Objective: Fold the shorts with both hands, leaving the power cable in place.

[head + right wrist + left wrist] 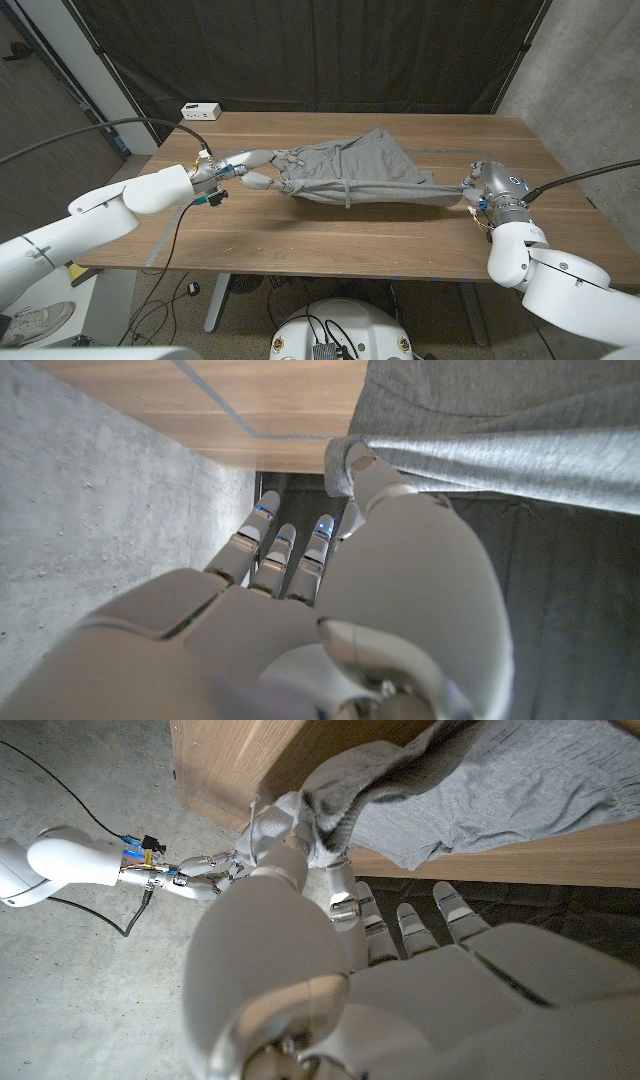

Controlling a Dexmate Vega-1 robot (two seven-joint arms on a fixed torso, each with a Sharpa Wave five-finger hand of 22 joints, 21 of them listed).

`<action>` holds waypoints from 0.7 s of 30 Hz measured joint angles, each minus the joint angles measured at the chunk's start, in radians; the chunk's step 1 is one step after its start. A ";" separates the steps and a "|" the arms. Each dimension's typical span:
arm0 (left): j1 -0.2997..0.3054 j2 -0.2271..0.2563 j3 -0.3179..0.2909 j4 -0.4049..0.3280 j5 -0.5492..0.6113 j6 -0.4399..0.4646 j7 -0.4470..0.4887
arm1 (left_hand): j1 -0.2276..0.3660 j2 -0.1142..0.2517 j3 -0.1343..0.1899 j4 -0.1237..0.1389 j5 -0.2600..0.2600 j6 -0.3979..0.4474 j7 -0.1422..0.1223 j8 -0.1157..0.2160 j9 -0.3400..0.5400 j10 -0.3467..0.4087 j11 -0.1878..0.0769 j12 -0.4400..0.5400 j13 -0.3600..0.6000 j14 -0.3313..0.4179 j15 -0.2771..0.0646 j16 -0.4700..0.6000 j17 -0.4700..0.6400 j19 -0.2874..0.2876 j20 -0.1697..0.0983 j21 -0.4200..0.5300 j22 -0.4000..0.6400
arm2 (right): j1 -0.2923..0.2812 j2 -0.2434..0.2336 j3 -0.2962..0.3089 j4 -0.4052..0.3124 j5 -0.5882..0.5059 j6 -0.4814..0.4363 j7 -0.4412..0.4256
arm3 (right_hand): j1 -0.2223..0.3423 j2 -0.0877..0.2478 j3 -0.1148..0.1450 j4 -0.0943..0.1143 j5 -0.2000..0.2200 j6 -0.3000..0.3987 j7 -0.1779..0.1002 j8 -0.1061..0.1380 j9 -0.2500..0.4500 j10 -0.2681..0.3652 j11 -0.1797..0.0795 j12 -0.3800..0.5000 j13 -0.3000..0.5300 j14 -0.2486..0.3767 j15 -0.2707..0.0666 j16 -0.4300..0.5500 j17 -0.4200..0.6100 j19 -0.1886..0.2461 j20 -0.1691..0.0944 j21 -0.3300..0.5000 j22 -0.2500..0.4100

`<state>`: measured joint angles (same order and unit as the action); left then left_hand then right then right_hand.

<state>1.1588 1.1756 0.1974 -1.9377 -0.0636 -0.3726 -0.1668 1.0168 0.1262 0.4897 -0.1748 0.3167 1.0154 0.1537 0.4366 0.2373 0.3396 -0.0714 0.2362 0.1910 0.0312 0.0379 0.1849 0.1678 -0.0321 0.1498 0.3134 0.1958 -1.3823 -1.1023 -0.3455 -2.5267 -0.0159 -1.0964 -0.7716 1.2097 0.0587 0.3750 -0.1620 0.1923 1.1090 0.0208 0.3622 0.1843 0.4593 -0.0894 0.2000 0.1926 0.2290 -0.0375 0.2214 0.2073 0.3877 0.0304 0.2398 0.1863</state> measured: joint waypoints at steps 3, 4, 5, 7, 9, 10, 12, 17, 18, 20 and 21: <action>0.025 0.003 -0.027 0.000 -0.007 -0.007 0.010 | 0.000 0.000 0.000 0.000 0.001 0.000 0.000 0.000 0.000 0.000 0.000 -0.004 0.000 0.000 0.000 0.000 0.000 0.004 0.004 0.000 0.000 | 0.011 0.007 -0.007 0.022 -0.031 0.034 -0.003 | 0.000 0.000 0.000 0.000 0.000 0.000 0.000 0.000 0.000 0.000 0.000 0.000 0.001 0.000 0.000 0.000 0.000 0.000 0.000 0.000 0.000; 0.031 0.003 -0.034 -0.001 -0.009 -0.008 0.011 | 0.000 0.000 0.000 0.000 0.005 0.000 0.000 0.000 0.000 0.000 0.000 -0.004 0.000 0.000 0.000 0.000 0.000 0.006 0.006 0.000 0.000 | 0.014 0.009 -0.008 0.027 -0.040 0.044 -0.003 | 0.000 0.000 0.000 0.000 0.000 0.000 0.000 0.000 0.000 0.000 0.000 0.000 0.001 0.000 0.000 0.000 0.000 0.000 0.000 0.000 0.000; 0.036 0.003 -0.038 -0.001 -0.010 -0.009 0.015 | 0.000 0.000 0.000 0.000 0.005 0.000 0.000 0.000 0.000 0.000 0.000 -0.004 0.000 0.000 0.000 0.000 0.000 0.006 0.006 0.000 0.000 | 0.019 0.011 -0.010 0.035 -0.046 0.051 -0.003 | 0.000 0.000 0.000 0.000 0.000 0.000 0.000 -0.001 0.000 0.000 0.000 0.000 0.001 0.000 0.000 0.000 0.000 0.000 0.000 0.000 0.000; 0.052 0.003 -0.056 -0.003 -0.013 -0.014 0.021 | 0.000 0.000 0.000 0.000 0.006 0.000 0.000 0.000 0.000 0.004 0.004 -0.004 0.000 0.000 0.000 0.000 0.000 0.006 0.006 0.000 0.000 | 0.030 0.017 -0.016 0.050 -0.071 0.073 0.000 | 0.000 0.000 0.004 0.004 0.000 0.000 0.000 -0.004 0.002 0.000 0.000 0.000 0.001 0.000 0.000 0.000 0.000 0.000 0.000 0.000 0.000; 0.065 0.001 -0.071 -0.003 -0.017 -0.020 0.026 | 0.000 0.000 0.000 0.000 0.006 0.000 0.000 0.000 0.000 0.004 0.004 -0.004 0.000 0.000 0.000 0.000 0.000 0.006 0.006 0.000 0.000 | 0.038 0.021 -0.020 0.060 -0.089 0.090 0.004 | 0.000 0.000 0.004 0.004 0.000 -0.004 -0.004 -0.004 0.005 0.002 -0.002 0.000 0.001 0.000 0.000 0.000 0.000 0.000 0.000 0.000 0.000; 0.065 0.001 -0.071 -0.003 -0.017 -0.020 0.026 | 0.000 0.000 0.000 0.000 0.006 0.000 0.000 0.000 0.000 0.004 0.004 -0.004 0.000 0.000 0.000 0.000 0.000 0.006 0.006 0.000 0.000 | 0.047 0.025 -0.024 0.072 -0.099 0.100 0.008 | 0.000 0.000 0.004 0.004 0.000 -0.005 -0.005 -0.004 0.006 0.004 -0.004 0.000 0.001 0.000 0.000 0.000 0.000 0.000 0.000 0.000 0.000; 0.083 -0.004 -0.091 -0.003 -0.022 -0.026 0.030 | 0.002 -0.003 -0.001 -0.001 0.006 0.000 0.000 0.000 0.000 0.004 0.004 -0.004 0.000 0.000 0.000 0.000 0.000 0.006 0.006 0.000 0.000 | 0.061 0.031 -0.029 0.089 -0.115 0.117 0.016 | 0.000 0.000 0.004 0.004 0.000 -0.005 -0.005 -0.004 0.006 0.005 -0.005 0.000 0.001 0.000 0.000 0.000 0.004 0.000 0.000 0.000 0.000; 0.106 -0.017 -0.116 -0.001 -0.039 -0.037 0.030 | 0.004 -0.004 -0.002 0.000 0.014 0.000 0.000 0.000 0.000 0.009 0.005 -0.004 0.000 0.000 0.000 0.000 0.000 0.011 0.011 0.000 0.000 | 0.098 0.041 -0.044 0.124 -0.156 0.151 0.044 | 0.000 0.000 0.005 0.005 0.000 -0.005 -0.005 -0.004 0.006 0.005 -0.005 0.000 0.001 0.000 0.000 0.000 0.005 -0.004 0.004 0.000 0.000; 0.109 -0.020 -0.119 0.000 -0.041 -0.039 0.029 | 0.004 -0.004 -0.002 0.000 0.014 0.000 0.000 0.000 0.000 0.009 0.005 -0.004 0.000 0.000 0.000 0.000 0.000 0.011 0.011 0.000 0.000 | 0.103 0.042 -0.046 0.127 -0.165 0.158 0.050 | 0.000 0.000 0.008 0.008 0.000 -0.005 -0.005 -0.004 0.006 0.005 -0.005 0.000 0.001 0.000 0.000 0.000 0.005 -0.004 0.004 0.000 0.000; 0.115 -0.027 -0.125 0.005 -0.049 -0.043 0.024 | 0.004 -0.004 -0.002 0.000 0.014 0.000 0.000 0.000 0.000 0.009 0.005 -0.004 0.000 0.000 0.000 0.000 0.000 0.011 0.011 0.000 0.000 | 0.116 0.045 -0.051 0.138 -0.184 0.173 0.063 | 0.000 0.000 0.008 0.008 0.000 -0.005 -0.005 -0.004 0.006 0.005 -0.005 0.000 0.001 0.000 0.000 0.000 0.005 -0.004 0.004 0.000 0.000; 0.119 -0.032 -0.129 0.008 -0.058 -0.048 0.020 | 0.004 -0.004 -0.003 0.000 0.014 0.000 0.000 0.000 0.000 0.009 0.005 -0.004 0.000 0.000 0.000 0.000 0.000 0.011 0.011 0.000 0.000 | 0.131 0.050 -0.057 0.151 -0.192 0.181 0.072 | 0.000 0.000 0.008 0.008 0.000 -0.005 -0.005 -0.004 0.006 0.005 -0.005 0.000 0.001 0.000 0.000 0.000 0.005 -0.004 0.004 0.000 0.000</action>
<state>1.2774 1.1433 0.0683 -1.9302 -0.1214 -0.4202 -0.1471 1.0205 0.1219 0.4872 -0.1750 0.3310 1.0152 0.1535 0.4366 0.2373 0.3487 -0.0661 0.2322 0.1910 0.0312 0.0378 0.1849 0.1679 -0.0211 0.1608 0.3135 0.1958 -1.2513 -1.0523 -0.4024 -2.3752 -0.2075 -0.9151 -0.7000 1.2097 0.0587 0.3830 -0.1540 0.1923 1.1036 0.0155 0.3583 0.1904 0.4645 -0.0947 0.2002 0.1932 0.2288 -0.0375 0.2214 0.2120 0.3837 0.0344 0.2398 0.1863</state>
